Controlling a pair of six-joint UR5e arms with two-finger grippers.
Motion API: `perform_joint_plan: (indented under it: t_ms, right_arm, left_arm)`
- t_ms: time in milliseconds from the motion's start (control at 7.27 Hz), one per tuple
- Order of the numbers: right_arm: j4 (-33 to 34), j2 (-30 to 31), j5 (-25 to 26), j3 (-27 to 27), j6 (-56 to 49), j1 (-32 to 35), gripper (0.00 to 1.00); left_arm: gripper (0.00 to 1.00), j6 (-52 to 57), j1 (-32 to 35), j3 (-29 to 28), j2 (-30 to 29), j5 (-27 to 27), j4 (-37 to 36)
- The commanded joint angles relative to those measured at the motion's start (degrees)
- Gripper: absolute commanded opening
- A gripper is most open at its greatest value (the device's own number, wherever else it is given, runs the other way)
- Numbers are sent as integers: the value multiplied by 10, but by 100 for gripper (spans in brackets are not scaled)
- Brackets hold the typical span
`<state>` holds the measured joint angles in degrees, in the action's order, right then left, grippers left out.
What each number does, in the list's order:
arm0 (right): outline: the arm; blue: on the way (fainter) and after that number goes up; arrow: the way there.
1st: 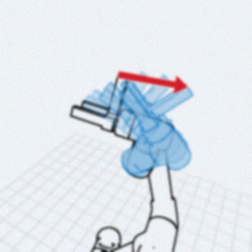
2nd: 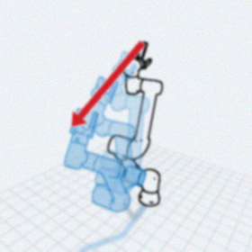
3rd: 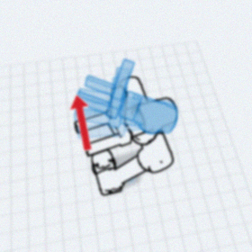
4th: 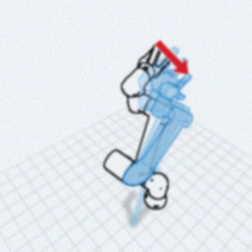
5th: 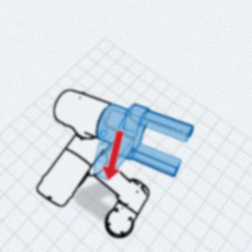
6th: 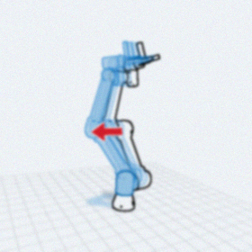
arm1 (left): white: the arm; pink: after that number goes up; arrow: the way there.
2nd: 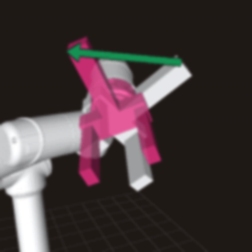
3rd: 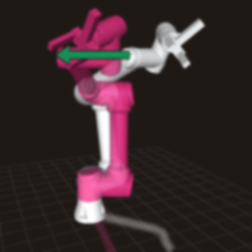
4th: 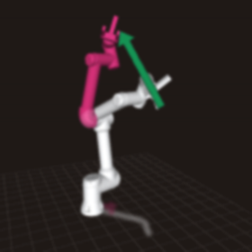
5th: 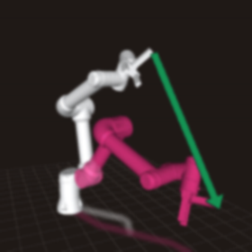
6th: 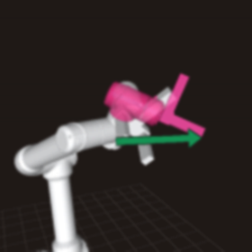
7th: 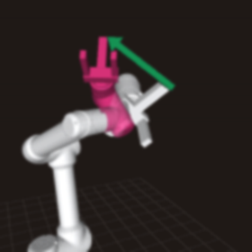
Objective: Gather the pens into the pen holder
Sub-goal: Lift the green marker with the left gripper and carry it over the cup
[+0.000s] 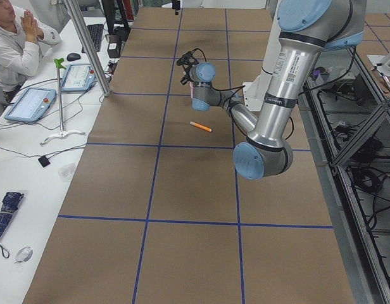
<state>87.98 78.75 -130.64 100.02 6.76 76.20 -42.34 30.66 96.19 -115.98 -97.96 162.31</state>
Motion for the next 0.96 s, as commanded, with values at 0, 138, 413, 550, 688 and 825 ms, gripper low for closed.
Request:
perform_joint_plan:
  t_ms: [0, 138, 413, 550, 688, 825]
  right_arm:
    - [0, 0, 0, 0, 0, 0, 100]
    - [0, 1, 0, 0, 0, 0, 100]
    - [0, 0, 0, -2, 1, 0, 100]
    - [0, 0, 1, -2, 2, 0, 100]
    - [0, -3, 3, -5, 2, 0, 100]
    - [0, -4, 3, -7, 2, 0, 100]
  left_arm:
    - [0, 2, -34, -86, -71, 66, 57]
    - [0, 2, -37, -109, -72, 69, 81]
    - [0, 2, -38, -130, -73, 70, 100]
    - [0, 1, -46, -133, -74, 78, 101]
    - [27, 1, -58, -142, -77, 87, 102]
    - [61, 1, -60, -143, -79, 89, 102]
